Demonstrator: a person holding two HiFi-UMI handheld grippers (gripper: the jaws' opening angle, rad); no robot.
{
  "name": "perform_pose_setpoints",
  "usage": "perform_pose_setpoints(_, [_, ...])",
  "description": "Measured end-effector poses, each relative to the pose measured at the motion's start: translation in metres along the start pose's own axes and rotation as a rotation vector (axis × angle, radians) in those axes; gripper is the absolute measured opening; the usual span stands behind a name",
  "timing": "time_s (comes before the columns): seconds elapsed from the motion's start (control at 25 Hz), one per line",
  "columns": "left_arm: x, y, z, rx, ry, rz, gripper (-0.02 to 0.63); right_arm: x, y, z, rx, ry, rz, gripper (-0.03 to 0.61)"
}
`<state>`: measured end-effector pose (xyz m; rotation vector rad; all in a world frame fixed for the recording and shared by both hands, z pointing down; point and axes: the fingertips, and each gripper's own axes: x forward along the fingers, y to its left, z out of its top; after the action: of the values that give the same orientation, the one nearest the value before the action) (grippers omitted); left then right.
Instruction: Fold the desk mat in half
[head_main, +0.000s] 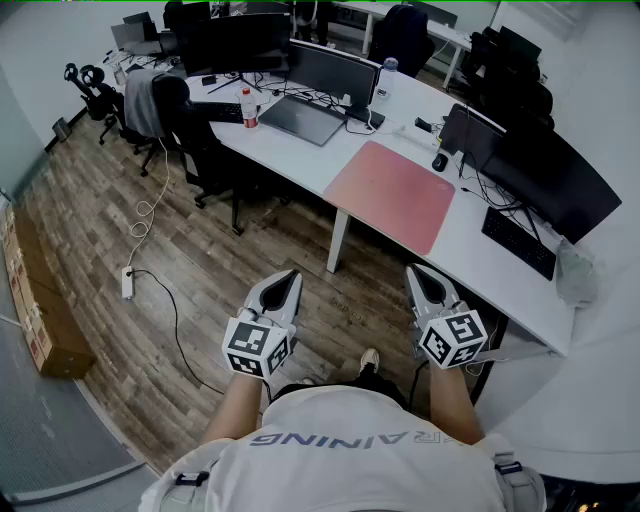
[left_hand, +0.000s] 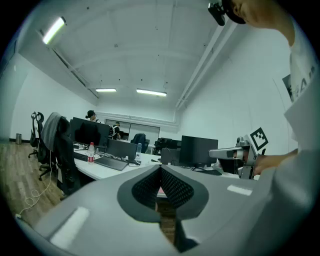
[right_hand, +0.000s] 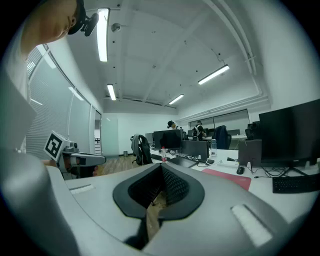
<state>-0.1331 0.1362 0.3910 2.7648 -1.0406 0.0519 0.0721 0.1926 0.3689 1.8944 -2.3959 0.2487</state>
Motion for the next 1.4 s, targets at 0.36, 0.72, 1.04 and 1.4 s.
perform_pose_setpoints(0.36, [0.003,-0.005,-0.004,-0.008,0.026,-0.008,-0.002,-0.006,-0.007,-0.008,0.042,0.011,-0.003,0.014])
perform_pose_setpoints(0.72, [-0.003,0.0,-0.003,-0.006,0.032,-0.004,-0.002,0.003,-0.003,-0.01,0.046,0.005,-0.009,0.014])
perform_pose_setpoints(1.04, [-0.012,0.004,0.002,-0.007,0.014,-0.005,-0.002,0.014,0.009,-0.016,0.007,0.012,-0.001,0.015])
perform_pose_setpoints(1.4, [0.016,0.01,0.002,-0.03,0.019,-0.002,0.0,0.034,-0.018,-0.026,0.058,0.067,0.014,0.015])
